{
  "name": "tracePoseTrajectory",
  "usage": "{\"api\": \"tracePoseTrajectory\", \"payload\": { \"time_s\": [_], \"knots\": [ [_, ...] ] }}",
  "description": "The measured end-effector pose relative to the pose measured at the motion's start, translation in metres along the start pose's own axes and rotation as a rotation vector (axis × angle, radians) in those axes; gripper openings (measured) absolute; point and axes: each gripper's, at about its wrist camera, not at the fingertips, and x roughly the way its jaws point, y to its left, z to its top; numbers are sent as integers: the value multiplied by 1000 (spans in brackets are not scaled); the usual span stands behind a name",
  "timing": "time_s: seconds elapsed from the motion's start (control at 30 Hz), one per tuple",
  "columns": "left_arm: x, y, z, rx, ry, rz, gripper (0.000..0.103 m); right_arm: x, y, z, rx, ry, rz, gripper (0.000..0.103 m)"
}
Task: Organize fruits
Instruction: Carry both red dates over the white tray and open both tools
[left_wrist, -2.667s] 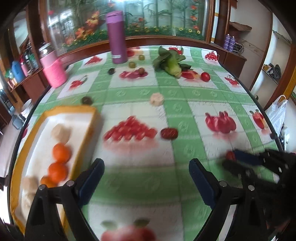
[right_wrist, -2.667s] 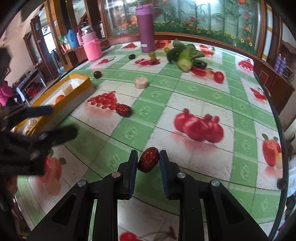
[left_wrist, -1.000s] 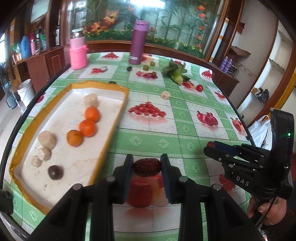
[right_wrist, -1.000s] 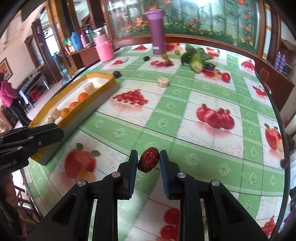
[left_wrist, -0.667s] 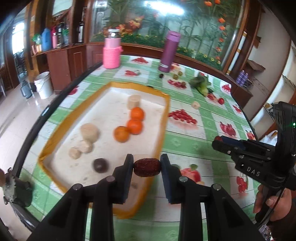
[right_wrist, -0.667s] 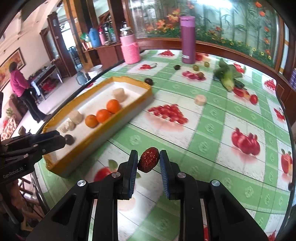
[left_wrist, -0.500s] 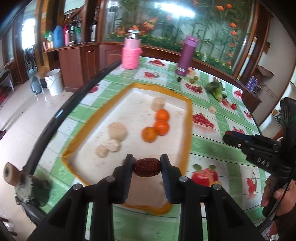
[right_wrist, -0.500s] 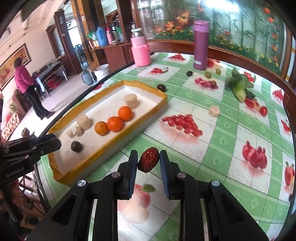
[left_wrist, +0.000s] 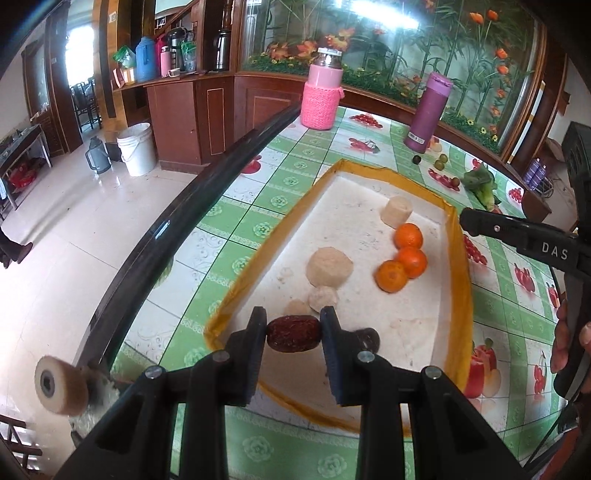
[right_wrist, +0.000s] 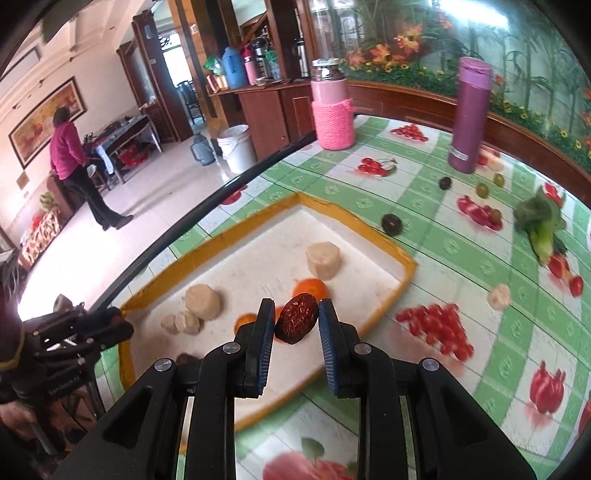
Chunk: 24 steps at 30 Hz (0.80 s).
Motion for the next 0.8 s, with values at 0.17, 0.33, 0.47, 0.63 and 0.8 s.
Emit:
{"api": "tracePoseTrajectory", "payload": {
  "time_s": [0.17, 0.33, 0.47, 0.63, 0.8],
  "knots": [
    [17, 8, 9, -23, 16, 9, 33, 35, 11, 14, -29, 54, 25, 23],
    [30, 6, 11, -10, 34, 24, 33, 64, 16, 18, -74, 105, 19, 23],
    [42, 6, 14, -16, 53, 27, 33, 80, 19, 21, -101, 135, 18, 23],
    [54, 6, 18, -29, 67, 34, 33, 94, 22, 25, -139, 158, 12, 23],
    [61, 0, 19, -14, 72, 53, 33, 108, 22, 26, -169, 194, -7, 24]
  ]
}}
